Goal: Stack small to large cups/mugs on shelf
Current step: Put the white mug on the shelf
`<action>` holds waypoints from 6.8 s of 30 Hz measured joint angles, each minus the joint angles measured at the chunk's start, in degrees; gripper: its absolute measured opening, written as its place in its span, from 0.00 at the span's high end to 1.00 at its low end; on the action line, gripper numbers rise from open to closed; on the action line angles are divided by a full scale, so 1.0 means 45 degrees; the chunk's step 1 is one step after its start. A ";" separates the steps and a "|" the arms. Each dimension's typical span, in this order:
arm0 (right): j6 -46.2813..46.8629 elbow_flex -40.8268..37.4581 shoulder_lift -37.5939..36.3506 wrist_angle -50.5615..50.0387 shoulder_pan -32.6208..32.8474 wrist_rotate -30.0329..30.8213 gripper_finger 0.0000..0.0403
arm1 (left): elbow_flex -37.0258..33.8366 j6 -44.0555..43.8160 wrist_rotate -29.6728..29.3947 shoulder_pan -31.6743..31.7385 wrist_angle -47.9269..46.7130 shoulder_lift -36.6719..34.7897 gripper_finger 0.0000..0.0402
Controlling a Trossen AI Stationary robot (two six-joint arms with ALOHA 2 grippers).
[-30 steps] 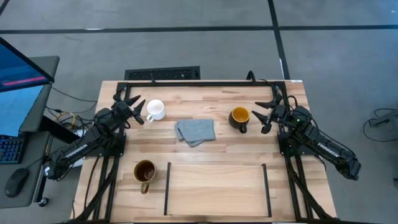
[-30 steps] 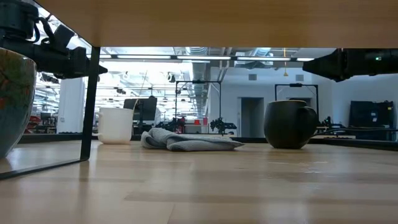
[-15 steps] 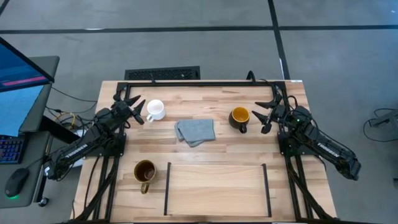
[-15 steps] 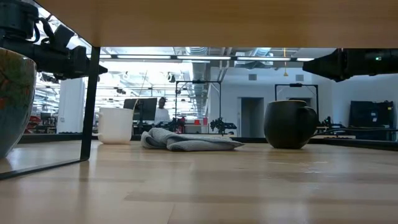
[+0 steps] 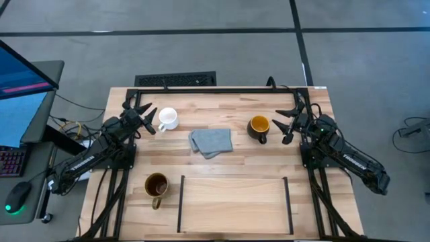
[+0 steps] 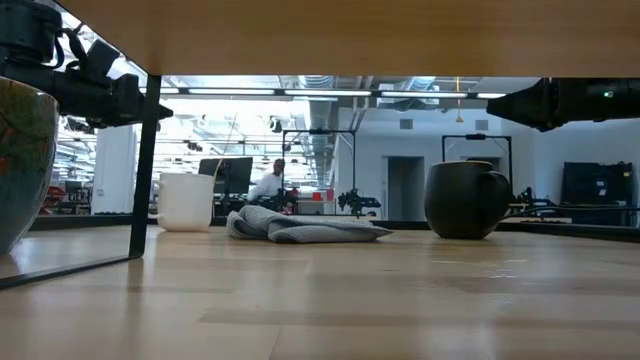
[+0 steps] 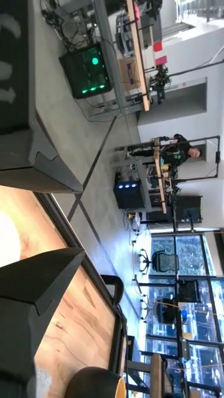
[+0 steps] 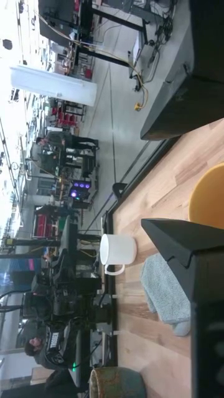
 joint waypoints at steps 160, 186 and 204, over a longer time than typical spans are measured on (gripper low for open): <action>0.3104 0.0004 0.0005 -0.0233 -0.0063 0.2403 0.41 | 0.8979 -0.2259 0.0751 0.1151 -0.9059 1.4126 0.64; 0.2973 0.0004 0.0005 -0.0233 -0.0061 0.2403 0.41 | 0.8969 -0.2676 0.0657 0.1146 -0.9462 1.4136 0.64; 0.2676 -0.0001 0.0005 -0.0238 -0.0061 0.2413 0.41 | 0.8577 -0.2799 0.0680 0.0719 -0.8326 1.4136 0.64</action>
